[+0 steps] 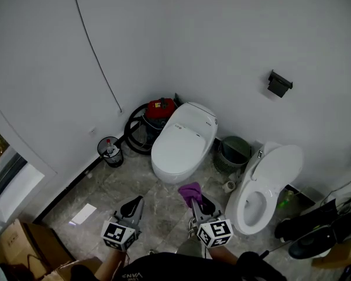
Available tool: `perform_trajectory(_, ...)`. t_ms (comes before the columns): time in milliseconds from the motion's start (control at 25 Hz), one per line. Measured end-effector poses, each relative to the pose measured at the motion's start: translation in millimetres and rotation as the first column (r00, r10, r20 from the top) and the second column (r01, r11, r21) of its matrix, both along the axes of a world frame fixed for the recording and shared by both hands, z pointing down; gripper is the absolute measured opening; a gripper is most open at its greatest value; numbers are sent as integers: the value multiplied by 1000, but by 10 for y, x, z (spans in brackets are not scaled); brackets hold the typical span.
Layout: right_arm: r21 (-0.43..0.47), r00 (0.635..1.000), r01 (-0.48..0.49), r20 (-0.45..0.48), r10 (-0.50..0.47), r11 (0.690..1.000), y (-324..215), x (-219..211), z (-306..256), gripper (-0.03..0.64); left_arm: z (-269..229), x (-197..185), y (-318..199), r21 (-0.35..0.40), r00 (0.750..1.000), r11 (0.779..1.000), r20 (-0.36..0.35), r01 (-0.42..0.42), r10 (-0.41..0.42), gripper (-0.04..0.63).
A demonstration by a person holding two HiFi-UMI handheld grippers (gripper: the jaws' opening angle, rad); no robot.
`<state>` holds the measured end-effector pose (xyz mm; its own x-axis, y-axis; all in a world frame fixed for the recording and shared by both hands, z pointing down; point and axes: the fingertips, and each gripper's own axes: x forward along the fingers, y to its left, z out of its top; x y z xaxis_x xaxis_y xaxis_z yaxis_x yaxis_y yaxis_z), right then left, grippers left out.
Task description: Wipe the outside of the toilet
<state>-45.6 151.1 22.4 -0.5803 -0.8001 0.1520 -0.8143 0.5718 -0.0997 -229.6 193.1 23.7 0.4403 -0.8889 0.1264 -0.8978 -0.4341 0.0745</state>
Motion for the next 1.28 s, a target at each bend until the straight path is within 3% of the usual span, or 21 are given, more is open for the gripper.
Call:
perform_trajectory(240, 7, 1000, -8, -12, 8, 1000, 162, -5, -58, 69, -18, -143, 167, -13, 1000, 1000, -9, 20, -20, 3)
perform_trajectory(760, -20, 999, -32, -22, 32, 999, 380, 20, -44, 69, -193, -88, 278, 39, 999, 999, 15, -36, 36, 3)
perform_trajectory(1280, -21, 999, -26, -34, 26, 999, 342, 18, -52, 67, -164, -89, 321, 21, 1000, 1000, -6, -4, 4, 3)
